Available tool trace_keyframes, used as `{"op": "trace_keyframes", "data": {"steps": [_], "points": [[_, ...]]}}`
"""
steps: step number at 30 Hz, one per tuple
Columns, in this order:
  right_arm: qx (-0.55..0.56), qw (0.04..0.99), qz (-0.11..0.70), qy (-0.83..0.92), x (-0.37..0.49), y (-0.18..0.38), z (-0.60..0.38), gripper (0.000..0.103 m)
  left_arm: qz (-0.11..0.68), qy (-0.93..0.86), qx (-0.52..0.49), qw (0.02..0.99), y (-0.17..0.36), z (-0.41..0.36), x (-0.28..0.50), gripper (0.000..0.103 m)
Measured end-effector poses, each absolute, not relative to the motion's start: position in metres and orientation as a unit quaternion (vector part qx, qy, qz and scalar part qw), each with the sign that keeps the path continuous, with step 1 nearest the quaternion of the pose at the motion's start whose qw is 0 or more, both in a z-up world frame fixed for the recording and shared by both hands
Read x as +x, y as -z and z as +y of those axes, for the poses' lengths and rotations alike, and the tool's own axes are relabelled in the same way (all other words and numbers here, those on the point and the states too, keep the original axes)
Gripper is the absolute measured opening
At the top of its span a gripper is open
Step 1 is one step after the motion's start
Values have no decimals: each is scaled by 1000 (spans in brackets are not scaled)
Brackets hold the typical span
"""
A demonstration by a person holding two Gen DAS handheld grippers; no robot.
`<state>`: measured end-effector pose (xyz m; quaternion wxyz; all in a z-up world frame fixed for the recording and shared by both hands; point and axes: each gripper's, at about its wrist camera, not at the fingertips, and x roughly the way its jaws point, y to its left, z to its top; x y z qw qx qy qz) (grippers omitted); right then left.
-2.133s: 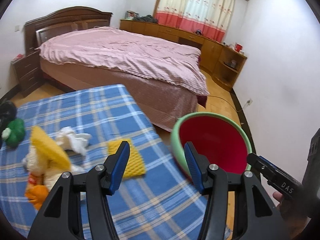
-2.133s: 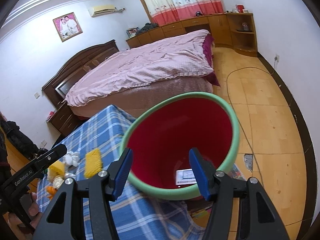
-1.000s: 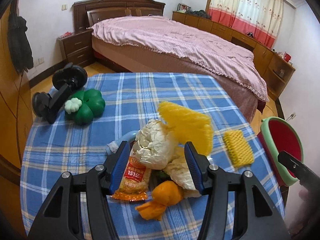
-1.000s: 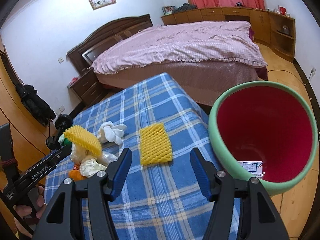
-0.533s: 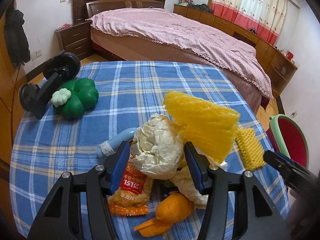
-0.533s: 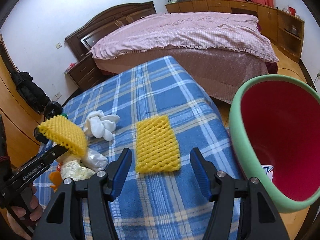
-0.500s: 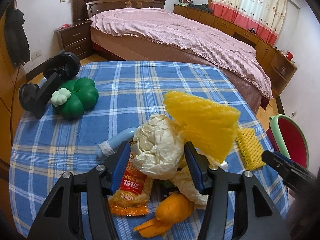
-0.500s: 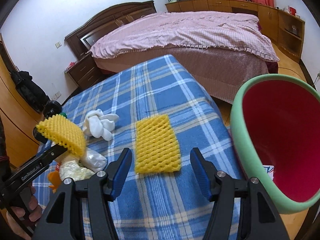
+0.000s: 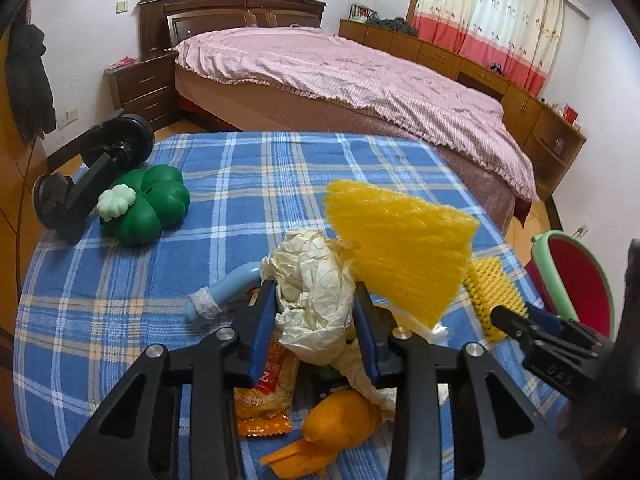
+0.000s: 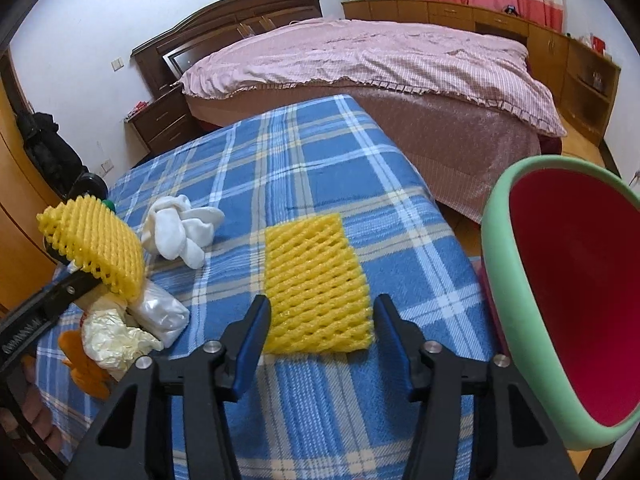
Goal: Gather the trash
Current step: 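Grasp the crumpled plastic bag with the left gripper while the right grasps a yellow foam net, then carry the plastic bag and yellow foam net over the red bucket with both grippers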
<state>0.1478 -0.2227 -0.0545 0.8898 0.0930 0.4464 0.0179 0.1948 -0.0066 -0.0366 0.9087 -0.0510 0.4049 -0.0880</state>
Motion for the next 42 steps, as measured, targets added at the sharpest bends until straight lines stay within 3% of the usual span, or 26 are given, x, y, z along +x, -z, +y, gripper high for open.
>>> {"op": "trace_keyframes", "data": {"steps": [9,42], "points": [[89,892,441,-44,144,53,-215,19,382,87,-75,917,16,4,177,38],[121,934,331,-60,42,-31,-234,17,346,133,-89,924,-30,-23,104,38]]}}
